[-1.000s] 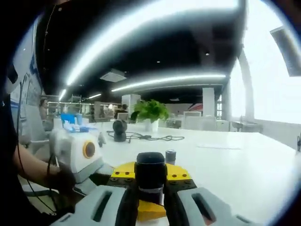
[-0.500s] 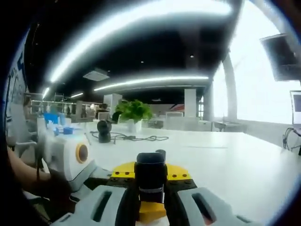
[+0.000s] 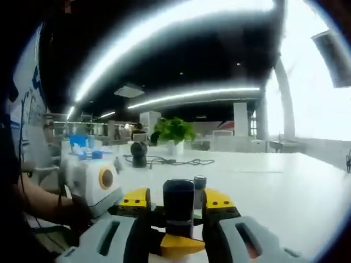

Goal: Pick up cosmetic bottle twist off cap place on table pick up cap screw tight cap place on table

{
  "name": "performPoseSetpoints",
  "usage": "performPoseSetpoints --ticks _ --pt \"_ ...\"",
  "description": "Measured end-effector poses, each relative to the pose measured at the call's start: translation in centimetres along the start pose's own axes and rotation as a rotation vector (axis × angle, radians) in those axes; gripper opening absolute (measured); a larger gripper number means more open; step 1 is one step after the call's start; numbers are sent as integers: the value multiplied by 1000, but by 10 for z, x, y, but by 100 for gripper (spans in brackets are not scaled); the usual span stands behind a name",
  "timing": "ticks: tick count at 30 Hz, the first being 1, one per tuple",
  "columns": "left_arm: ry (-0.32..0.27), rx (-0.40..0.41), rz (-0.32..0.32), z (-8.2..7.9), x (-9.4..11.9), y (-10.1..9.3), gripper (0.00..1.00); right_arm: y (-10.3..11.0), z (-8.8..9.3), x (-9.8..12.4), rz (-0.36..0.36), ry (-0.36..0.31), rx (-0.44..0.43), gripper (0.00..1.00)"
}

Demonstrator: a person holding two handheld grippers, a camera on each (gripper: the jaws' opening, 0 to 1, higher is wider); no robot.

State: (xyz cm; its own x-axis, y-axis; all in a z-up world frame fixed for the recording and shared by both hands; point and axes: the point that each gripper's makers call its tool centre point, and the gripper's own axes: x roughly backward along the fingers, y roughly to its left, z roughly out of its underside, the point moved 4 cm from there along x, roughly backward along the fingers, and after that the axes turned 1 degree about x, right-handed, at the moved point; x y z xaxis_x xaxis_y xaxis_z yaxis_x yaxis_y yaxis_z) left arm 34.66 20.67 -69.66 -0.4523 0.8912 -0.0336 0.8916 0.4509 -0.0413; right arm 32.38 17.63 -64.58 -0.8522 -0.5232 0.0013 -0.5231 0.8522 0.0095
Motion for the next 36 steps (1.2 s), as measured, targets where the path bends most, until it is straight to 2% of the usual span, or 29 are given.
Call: performPoseSetpoints --ticks 1,2,4,6,7,8,9,13,17,20,23,24,26,32,36 --pt "0 0 1 0 0 0 14 0 -2 1 -35 -5 -9 33" --pt "-1 1 2 0 0 0 14 -6 -2 2 -37 4 -11 35" --pt "-1 2 9 0 0 -1 14 -5 -8 4 -142 -17 -13 36" --pt "-1 3 15 0 0 -2 14 -10 -12 5 -207 -32 11 37" --pt "-1 4 20 0 0 -2 14 -13 -13 6 -237 -24 -11 40" --pt "0 5 21 0 0 -2 14 -20 -16 5 -244 -31 -4 40" --pt "1 6 18 0 -1 -2 14 -24 -16 5 -278 -9 8 39" --pt "1 13 18 0 -1 -2 14 -25 -17 4 -454 27 -12 39" --pt "1 16 29 0 -1 -3 14 -22 -17 3 -618 22 52 38" --pt "1 19 55 0 -2 -6 14 -20 -16 5 -749 31 31 37" --pt "2 24 77 1 -2 -9 14 -27 -15 0 -795 40 10 35" --pt "2 27 87 1 -2 -10 14 -29 -13 -2 -809 62 -1 35" --pt "3 28 102 1 -2 -12 14 -33 -9 -5 -828 62 56 32" --pt "3 41 119 1 -2 -13 14 -20 -9 -2 -999 77 -17 32" --pt "5 43 152 1 -3 -17 14 -16 -5 -9 -1045 92 -2 32"
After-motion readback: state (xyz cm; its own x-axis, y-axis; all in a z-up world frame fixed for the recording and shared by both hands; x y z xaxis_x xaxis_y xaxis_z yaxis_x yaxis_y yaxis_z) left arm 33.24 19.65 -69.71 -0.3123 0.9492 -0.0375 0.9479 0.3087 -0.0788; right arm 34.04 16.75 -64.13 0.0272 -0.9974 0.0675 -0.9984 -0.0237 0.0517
